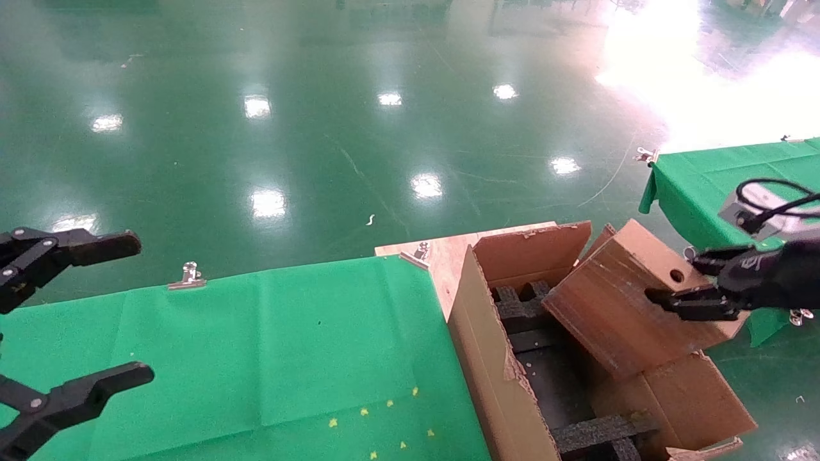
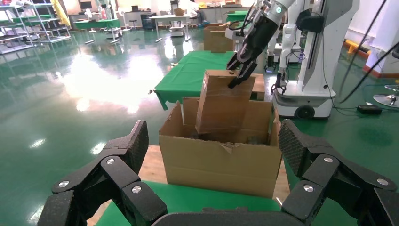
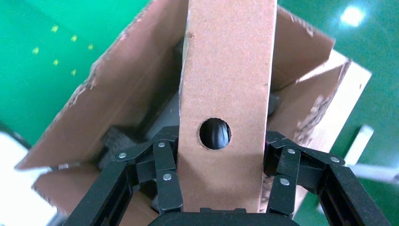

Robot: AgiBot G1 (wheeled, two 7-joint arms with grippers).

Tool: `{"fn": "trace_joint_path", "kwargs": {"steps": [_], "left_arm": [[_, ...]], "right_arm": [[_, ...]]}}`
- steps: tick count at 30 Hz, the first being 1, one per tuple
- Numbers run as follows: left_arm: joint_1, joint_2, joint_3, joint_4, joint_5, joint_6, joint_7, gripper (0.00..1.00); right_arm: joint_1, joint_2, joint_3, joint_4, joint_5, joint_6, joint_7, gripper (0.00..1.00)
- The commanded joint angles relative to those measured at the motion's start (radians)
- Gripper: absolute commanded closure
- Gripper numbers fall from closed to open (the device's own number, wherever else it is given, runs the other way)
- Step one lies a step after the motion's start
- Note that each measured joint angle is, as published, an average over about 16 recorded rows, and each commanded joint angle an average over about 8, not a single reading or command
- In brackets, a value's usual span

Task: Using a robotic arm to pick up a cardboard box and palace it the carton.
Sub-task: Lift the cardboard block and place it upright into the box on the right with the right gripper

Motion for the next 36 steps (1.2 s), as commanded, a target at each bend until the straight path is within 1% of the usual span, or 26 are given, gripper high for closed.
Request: {"fn": "trace_joint_path", "kwargs": {"steps": [1, 7, 10, 12, 14, 22, 31, 36], "left_arm": [[0.000, 0.000, 0.000, 0.000, 0.000, 0.000, 0.000, 0.00], [0.000, 0.000, 0.000, 0.000, 0.000, 0.000, 0.000, 0.00], [0.000, 0.000, 0.000, 0.000, 0.000, 0.000, 0.000, 0.00], [0.000, 0.000, 0.000, 0.000, 0.000, 0.000, 0.000, 0.00], [0.000, 0.000, 0.000, 0.000, 0.000, 0.000, 0.000, 0.00], [0.000, 0.000, 0.000, 0.000, 0.000, 0.000, 0.000, 0.00], [0.000, 0.000, 0.000, 0.000, 0.000, 0.000, 0.000, 0.00], [0.000, 0.000, 0.000, 0.000, 0.000, 0.000, 0.000, 0.00]], "right_arm": [[-0.033, 0.022, -0.008, 0.025, 0.025, 0.046, 0.055, 1.00], [-0.086, 0.085, -0.037, 0.154, 0.037, 0.206, 0.262, 1.00], [-0.099, 0.106, -0.048, 0.210, 0.029, 0.263, 0.343, 1.00], [-0.104, 0.116, -0.053, 0.238, 0.021, 0.290, 0.379, 1.00], [-0.108, 0.122, -0.056, 0.252, 0.016, 0.305, 0.397, 1.00], [-0.116, 0.117, -0.064, 0.249, 0.013, 0.323, 0.412, 1.00], [-0.174, 0.093, -0.109, 0.265, -0.017, 0.444, 0.524, 1.00], [-0.197, 0.090, -0.129, 0.278, -0.039, 0.491, 0.570, 1.00]]}}
